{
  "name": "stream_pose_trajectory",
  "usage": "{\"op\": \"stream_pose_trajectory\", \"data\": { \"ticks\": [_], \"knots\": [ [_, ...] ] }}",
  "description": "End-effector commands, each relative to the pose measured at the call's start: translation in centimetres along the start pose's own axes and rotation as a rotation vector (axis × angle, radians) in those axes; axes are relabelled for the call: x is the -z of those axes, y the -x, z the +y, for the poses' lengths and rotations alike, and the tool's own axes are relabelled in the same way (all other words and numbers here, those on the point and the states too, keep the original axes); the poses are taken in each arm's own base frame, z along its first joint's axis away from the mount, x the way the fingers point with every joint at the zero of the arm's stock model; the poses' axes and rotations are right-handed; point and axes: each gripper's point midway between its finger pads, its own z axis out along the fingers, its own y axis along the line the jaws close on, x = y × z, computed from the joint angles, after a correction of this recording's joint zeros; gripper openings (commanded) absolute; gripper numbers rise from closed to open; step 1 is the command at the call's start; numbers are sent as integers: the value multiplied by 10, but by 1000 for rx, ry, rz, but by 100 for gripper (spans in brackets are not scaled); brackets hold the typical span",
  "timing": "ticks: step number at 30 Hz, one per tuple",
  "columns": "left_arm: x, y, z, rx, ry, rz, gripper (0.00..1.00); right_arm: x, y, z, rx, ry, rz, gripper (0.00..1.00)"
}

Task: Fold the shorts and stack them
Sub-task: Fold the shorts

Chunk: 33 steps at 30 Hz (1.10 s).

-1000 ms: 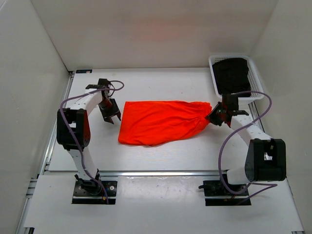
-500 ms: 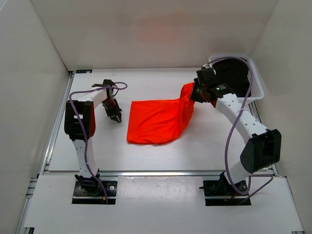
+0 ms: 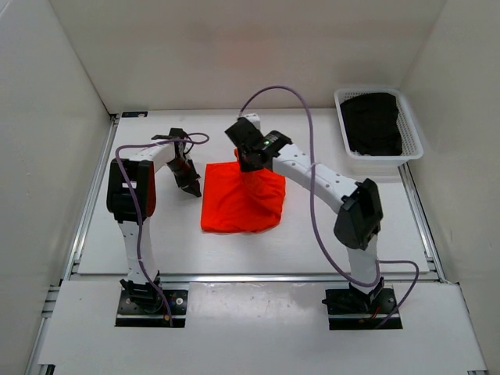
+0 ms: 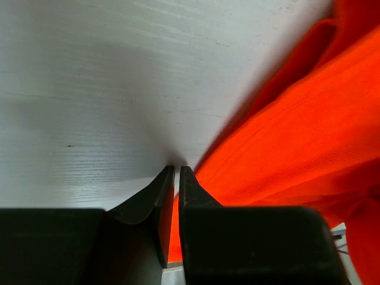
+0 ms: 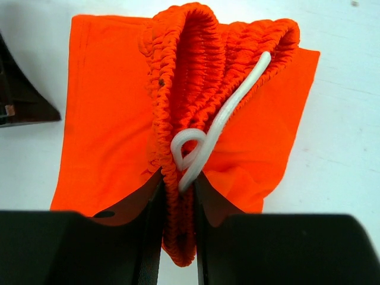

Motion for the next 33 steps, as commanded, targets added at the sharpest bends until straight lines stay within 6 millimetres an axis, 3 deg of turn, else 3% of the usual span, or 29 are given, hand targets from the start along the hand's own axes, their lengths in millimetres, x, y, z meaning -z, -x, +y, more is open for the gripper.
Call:
{"op": "stream_pose_trajectory", "data": {
  "ticks": [1,2,12,14,16,17,18,19,20,22,23,24,25,26,27,28,29,30,31,32,33],
  "knots": [
    [-10,7,-1,-30,-4,-14,21,7,16,17,55,-50,-58,0],
    [-10,7,-1,-30,-4,-14,21,-2,9,22,85,-56,-35,0],
    [-10,7,-1,-30,-4,-14,22,-19,-7,67,161,-17,-22,0],
    [-9,6,1,-21,4,-18,22,-20,-13,86,174,23,-21,0],
    [0,7,1,-16,-5,-37,28,-26,-13,99,173,72,-20,0],
    [3,8,11,0,-10,-35,34,-35,-21,105,178,95,2,2],
    [8,9,18,6,-10,-42,58,-36,-20,114,171,130,2,9],
    [14,8,19,24,-43,-39,71,-33,-24,125,168,196,26,26],
    [29,15,30,45,-65,-69,81,-32,-24,132,174,232,27,57],
    [41,12,47,82,-58,-69,89,-29,-26,141,168,306,7,67],
    [53,14,53,98,-54,-97,89,-7,-12,141,149,342,-40,77],
    [62,18,65,118,-41,-120,89,-1,-8,137,141,346,-65,81],
    [70,19,69,125,-32,-138,89,-5,-20,129,144,332,-59,82],
    [85,23,72,121,-2,-183,89,15,-6,117,119,337,-108,83],
    [94,25,73,120,15,-207,89,18,-7,107,92,332,-112,83],
    [104,30,67,99,24,-242,87,19,-6,98,40,331,-122,83],
    [112,28,64,86,42,-251,86,17,-18,69,2,302,-90,80],
    [119,31,62,68,82,-282,85,14,-25,54,-32,277,-70,72],
    [127,32,42,16,78,-309,83,20,-21,32,-115,261,-70,68],
    [131,32,34,-8,83,-318,82,16,-30,16,-148,234,-50,65],
    [130,31,24,-35,87,-317,82,6,-61,-1,-167,198,19,62]
  ]
}}
